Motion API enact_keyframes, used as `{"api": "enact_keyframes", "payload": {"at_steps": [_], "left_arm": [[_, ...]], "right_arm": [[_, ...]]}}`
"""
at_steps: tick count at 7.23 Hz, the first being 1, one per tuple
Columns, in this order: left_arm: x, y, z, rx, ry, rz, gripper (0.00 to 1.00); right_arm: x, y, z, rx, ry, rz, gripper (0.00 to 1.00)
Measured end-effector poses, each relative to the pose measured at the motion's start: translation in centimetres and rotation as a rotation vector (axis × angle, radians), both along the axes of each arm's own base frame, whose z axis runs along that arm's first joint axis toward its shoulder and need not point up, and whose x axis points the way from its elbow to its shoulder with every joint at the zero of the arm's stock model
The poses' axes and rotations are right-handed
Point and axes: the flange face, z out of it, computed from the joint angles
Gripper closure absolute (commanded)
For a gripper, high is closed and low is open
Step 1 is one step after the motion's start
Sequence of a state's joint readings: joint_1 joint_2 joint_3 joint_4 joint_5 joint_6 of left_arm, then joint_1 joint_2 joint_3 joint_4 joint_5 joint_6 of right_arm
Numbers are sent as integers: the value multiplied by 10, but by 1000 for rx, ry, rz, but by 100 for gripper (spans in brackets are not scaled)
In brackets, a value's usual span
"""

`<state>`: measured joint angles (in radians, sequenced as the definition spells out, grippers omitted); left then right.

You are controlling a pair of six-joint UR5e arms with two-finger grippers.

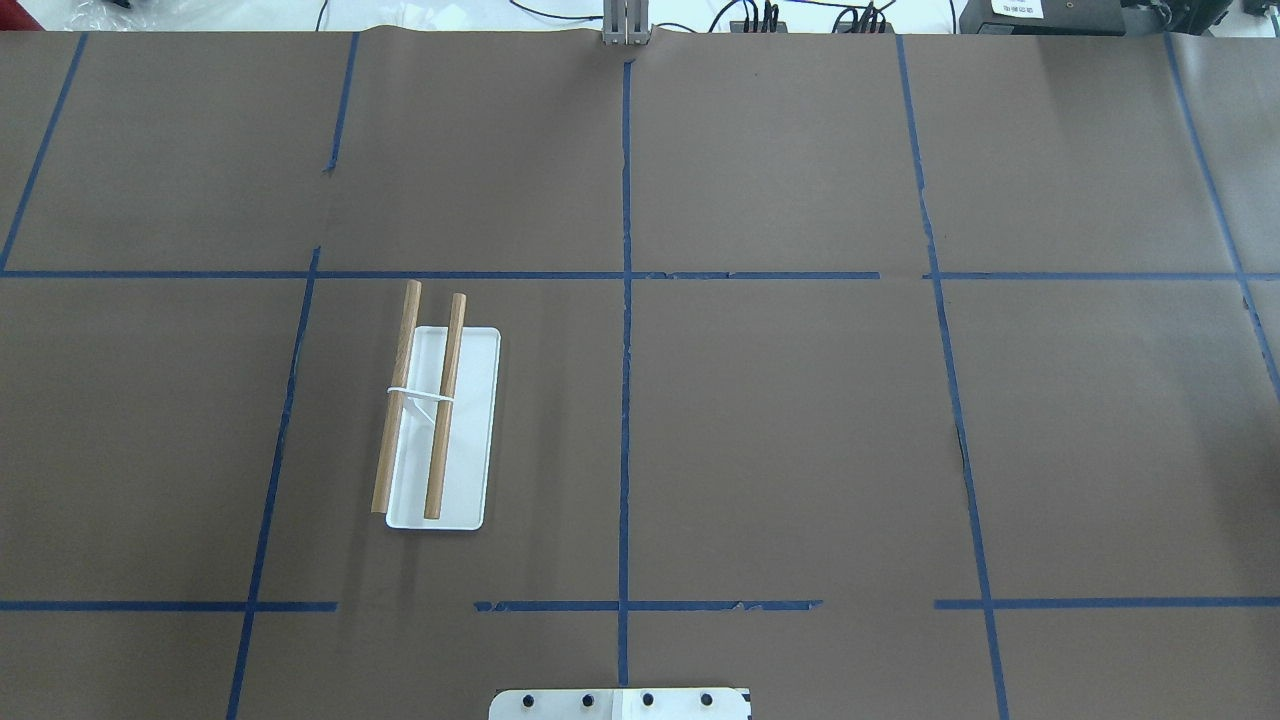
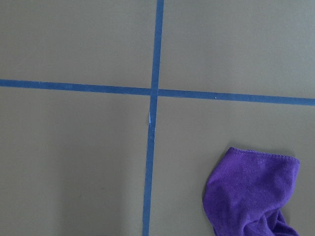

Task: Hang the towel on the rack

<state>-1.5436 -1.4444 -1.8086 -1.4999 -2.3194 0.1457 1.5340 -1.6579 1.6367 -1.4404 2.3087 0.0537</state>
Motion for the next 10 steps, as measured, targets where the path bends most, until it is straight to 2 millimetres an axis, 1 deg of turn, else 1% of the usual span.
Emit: {"api": "enact_keyframes", "payload": {"at_steps": [2, 4, 5, 6, 7, 8, 9, 10], "left_arm": [[0, -4, -7, 15, 0, 0, 0], [0, -6, -16, 37, 2, 1, 0], [1, -6, -19, 43, 3, 1, 0], [1, -6, -19, 45, 3, 1, 0], [1, -7, -19, 45, 5, 2, 0], [2, -7, -19, 45, 7, 3, 0], [2, -7, -19, 45, 8, 4, 0], [3, -7, -19, 46, 9, 5, 0]], "right_arm": [[0, 0, 0, 3, 0, -3, 0], [1, 3, 2, 63, 12, -53, 0], [1, 11, 12, 115, 20, -124, 0], [2, 21, 27, 152, 27, -198, 0], [3, 30, 43, 174, 39, -259, 12], [6, 36, 60, 195, 69, -320, 18], [8, 39, 75, 211, 97, -377, 18], [9, 38, 87, 228, 112, -428, 18]]}}
